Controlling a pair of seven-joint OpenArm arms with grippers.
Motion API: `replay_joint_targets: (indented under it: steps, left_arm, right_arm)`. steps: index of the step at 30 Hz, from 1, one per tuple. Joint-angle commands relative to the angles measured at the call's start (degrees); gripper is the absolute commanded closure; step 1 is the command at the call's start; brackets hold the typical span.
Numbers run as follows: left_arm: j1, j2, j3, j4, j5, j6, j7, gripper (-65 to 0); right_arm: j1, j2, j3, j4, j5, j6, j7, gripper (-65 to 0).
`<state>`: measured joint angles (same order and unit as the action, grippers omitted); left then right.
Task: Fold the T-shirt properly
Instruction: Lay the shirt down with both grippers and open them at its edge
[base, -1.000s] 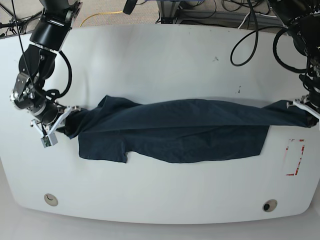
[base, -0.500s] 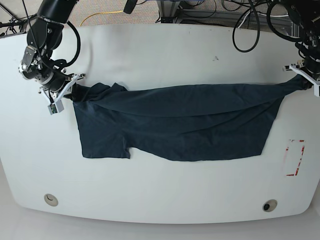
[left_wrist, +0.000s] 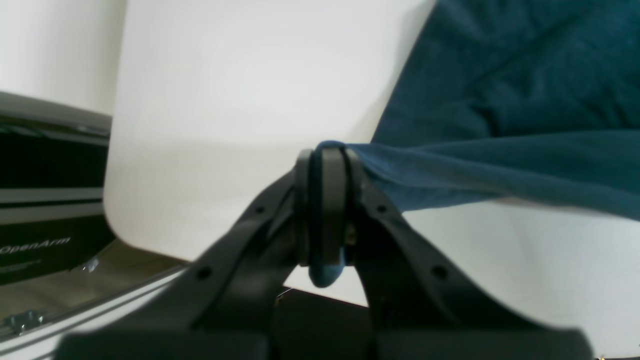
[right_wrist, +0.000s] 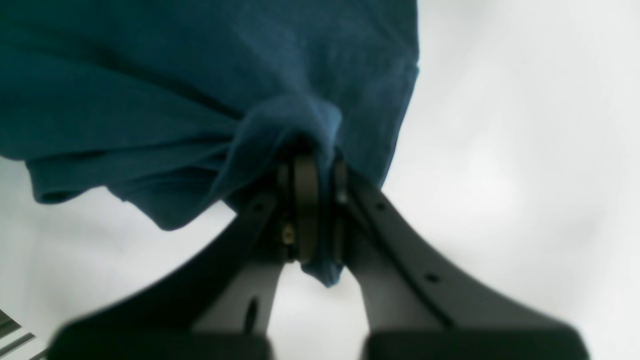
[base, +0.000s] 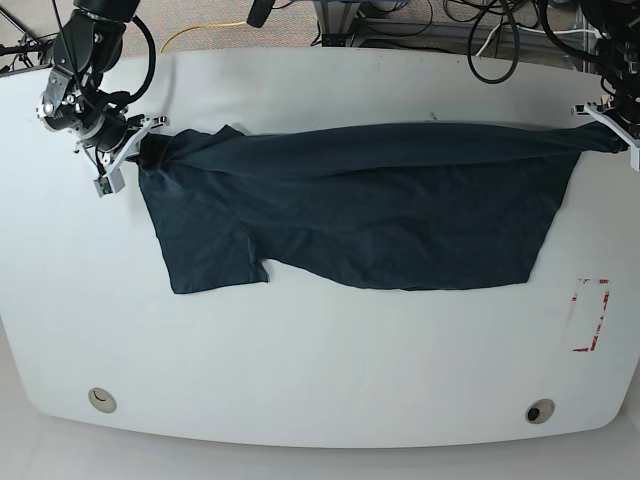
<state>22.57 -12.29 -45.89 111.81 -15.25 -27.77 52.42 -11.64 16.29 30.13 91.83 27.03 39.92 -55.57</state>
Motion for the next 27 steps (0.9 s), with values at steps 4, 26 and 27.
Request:
replay_joint_targets:
  steps: [4,26,27]
  left_arm:
    - [0.0,-1.2,-0.2,0.9,-0.2,0.0,-1.1,-6.3]
    - [-0.5,-2.3,2.0,1.2,-0.5,-3.9,-1.0,-43.5]
    - [-0.5,-2.3,2.0,1.2,-0.5,-3.9,-1.0,-43.5]
  right_arm:
    - [-0.8,1.0,1.0,3.9,1.0,0.1,1.0,-28.5]
    - [-6.8,-3.7,15.3,12.6,12.4,0.1,-8.7,-61.8]
    - [-7.6,-3.7,15.7,12.6,13.8,0.1,-8.7,-61.8]
